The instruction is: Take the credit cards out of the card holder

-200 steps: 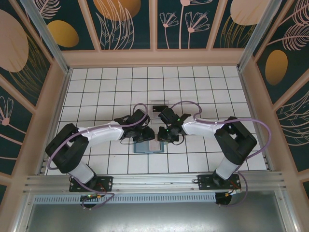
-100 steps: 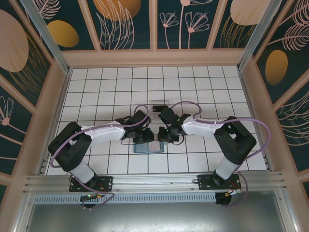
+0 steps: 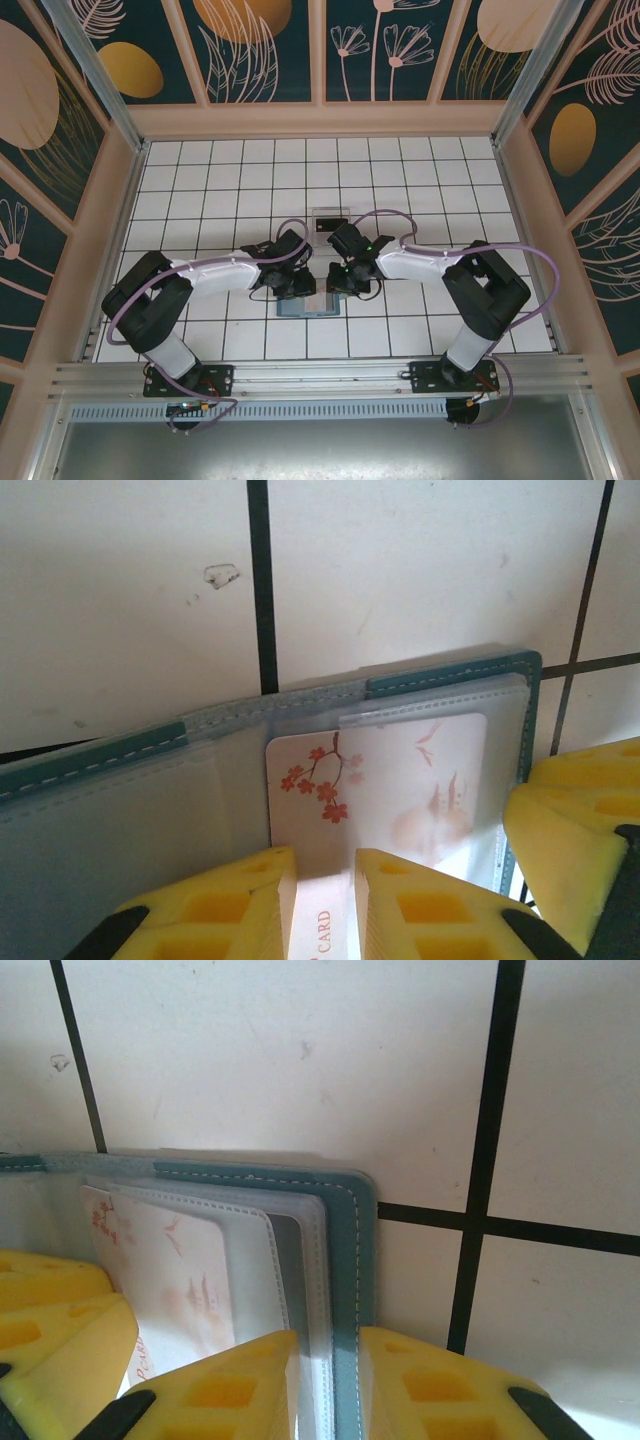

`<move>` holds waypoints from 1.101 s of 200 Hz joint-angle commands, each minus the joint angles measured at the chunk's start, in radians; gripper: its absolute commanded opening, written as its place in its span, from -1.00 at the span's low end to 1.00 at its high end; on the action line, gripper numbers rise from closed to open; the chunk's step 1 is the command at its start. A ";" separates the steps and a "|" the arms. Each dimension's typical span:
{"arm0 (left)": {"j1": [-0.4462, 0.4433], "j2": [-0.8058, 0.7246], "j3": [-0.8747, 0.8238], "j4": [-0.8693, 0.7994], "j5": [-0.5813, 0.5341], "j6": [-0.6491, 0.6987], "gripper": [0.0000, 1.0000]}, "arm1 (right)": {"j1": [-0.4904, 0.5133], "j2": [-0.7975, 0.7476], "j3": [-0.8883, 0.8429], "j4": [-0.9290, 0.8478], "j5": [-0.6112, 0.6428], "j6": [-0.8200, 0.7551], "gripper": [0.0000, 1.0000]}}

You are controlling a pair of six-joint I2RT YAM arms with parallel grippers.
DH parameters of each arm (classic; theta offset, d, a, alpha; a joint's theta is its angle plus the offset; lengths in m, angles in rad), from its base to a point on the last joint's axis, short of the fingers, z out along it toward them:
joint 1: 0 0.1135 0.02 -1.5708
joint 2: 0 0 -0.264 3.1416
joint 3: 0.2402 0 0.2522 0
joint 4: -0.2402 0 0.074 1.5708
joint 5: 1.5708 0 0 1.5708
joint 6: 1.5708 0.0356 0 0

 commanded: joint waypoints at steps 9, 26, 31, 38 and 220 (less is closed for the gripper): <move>0.008 -0.040 0.024 -0.080 -0.047 0.021 -0.49 | -0.004 0.018 0.006 -0.023 0.019 0.010 -0.53; 0.006 -0.056 0.030 -0.067 -0.038 0.016 -0.48 | -0.004 0.015 0.009 -0.027 0.020 0.010 -0.53; 0.006 -0.061 0.029 -0.058 -0.035 0.014 -0.49 | -0.004 0.014 0.011 -0.028 0.022 0.010 -0.53; 0.006 -0.066 0.022 -0.043 -0.029 0.008 -0.49 | -0.004 0.014 0.012 -0.030 0.024 0.007 -0.53; 0.063 -0.086 -0.143 0.166 0.074 -0.052 -0.31 | 0.010 0.046 0.063 -0.054 0.025 0.006 -0.02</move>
